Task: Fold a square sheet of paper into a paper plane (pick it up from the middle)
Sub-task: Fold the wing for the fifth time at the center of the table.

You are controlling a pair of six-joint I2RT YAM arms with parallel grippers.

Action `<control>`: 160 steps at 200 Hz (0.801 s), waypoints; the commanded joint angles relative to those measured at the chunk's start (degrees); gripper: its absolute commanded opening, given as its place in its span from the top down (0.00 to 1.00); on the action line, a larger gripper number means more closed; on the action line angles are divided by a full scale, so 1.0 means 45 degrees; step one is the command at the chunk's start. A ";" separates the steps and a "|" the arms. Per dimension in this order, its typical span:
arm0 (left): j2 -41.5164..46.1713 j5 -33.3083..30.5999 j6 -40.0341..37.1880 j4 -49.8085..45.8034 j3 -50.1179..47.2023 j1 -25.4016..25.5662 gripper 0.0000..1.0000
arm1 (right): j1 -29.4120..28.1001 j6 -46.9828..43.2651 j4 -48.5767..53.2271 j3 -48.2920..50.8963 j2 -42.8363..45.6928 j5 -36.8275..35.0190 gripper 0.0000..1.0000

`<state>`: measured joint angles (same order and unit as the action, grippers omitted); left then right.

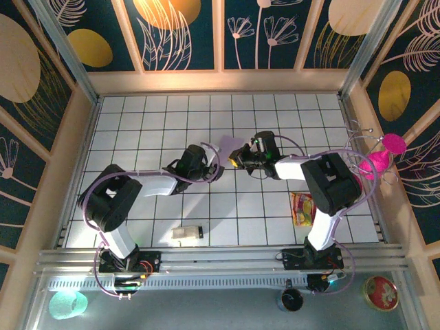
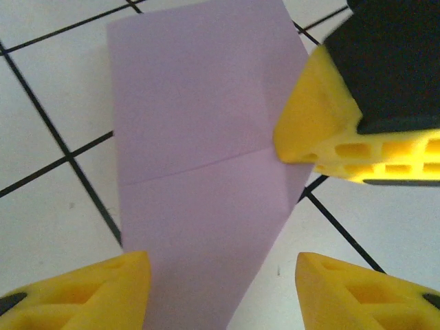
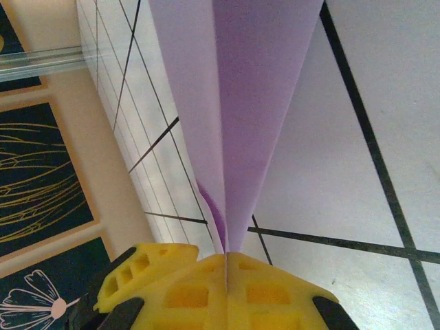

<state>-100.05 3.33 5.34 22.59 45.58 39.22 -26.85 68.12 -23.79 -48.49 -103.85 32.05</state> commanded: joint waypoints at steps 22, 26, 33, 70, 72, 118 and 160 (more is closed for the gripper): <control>-0.0325 -0.0076 -0.1099 0.1584 -0.0183 0.0264 0.46 | 0.0125 0.0019 0.0268 -0.0346 0.0301 0.0512 1.00; -0.0340 -0.0108 -0.1154 0.1705 -0.0221 0.0275 0.47 | 0.0126 0.0003 0.0283 -0.0357 0.0289 0.0532 1.00; -0.0392 -0.0147 -0.1197 0.1893 -0.0280 0.0273 0.47 | 0.0146 -0.0017 0.0305 -0.0357 0.0272 0.0567 1.00; -0.0715 -0.0462 -0.1812 0.1800 -0.0115 0.0464 0.50 | 0.0244 -0.0056 0.0475 -0.0355 0.0305 0.0757 1.00; -0.0745 -0.0486 -0.1842 0.1783 -0.0111 0.0493 0.50 | 0.0259 -0.0073 0.0505 -0.0352 0.0310 0.0765 1.00; -0.1191 -0.1131 -0.2528 0.1655 0.0104 0.0925 0.54 | 0.0400 -0.0253 0.0784 -0.0463 0.0259 0.0999 1.00; -0.1370 -0.1463 -0.2616 0.1880 0.0115 0.1050 0.62 | 0.0440 -0.0254 0.0907 -0.0552 0.0251 0.1133 1.00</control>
<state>-105.56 -1.85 -4.93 28.93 45.12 43.62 -25.32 67.88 -21.02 -49.52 -103.85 35.94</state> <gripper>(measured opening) 0.397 0.046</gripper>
